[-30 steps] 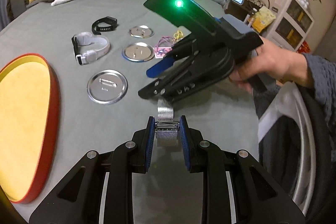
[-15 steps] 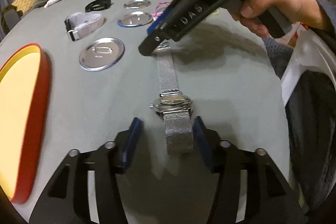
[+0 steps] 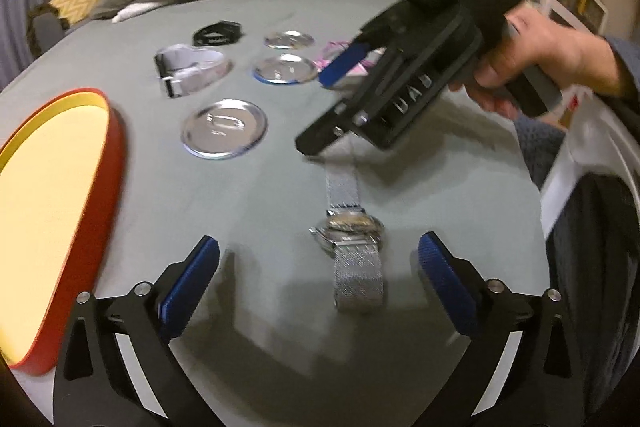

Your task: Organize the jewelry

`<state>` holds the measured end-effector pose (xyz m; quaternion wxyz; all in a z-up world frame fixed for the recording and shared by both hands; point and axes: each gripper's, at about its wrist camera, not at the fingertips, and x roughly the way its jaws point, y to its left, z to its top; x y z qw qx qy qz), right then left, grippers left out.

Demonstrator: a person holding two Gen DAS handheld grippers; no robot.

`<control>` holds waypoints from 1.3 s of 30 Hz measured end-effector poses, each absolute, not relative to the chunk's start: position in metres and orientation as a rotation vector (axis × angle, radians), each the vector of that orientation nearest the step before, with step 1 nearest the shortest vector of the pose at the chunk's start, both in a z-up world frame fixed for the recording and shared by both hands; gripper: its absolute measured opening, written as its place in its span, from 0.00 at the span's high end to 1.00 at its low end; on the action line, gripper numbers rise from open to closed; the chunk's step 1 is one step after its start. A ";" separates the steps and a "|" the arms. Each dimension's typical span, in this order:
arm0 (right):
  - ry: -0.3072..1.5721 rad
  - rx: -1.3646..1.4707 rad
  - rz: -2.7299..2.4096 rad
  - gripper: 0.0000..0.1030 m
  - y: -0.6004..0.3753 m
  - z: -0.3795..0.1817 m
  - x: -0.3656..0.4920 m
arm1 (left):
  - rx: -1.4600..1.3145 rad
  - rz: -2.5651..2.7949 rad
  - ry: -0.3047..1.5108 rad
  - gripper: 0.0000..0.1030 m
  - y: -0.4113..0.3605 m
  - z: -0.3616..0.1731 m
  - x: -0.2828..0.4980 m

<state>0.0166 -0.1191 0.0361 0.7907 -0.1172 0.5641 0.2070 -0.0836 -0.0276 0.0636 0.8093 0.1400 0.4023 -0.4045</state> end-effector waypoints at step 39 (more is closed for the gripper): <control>0.889 -0.306 0.487 0.07 -0.142 -0.002 -0.016 | 0.431 -0.795 0.881 0.05 -0.033 0.035 -0.084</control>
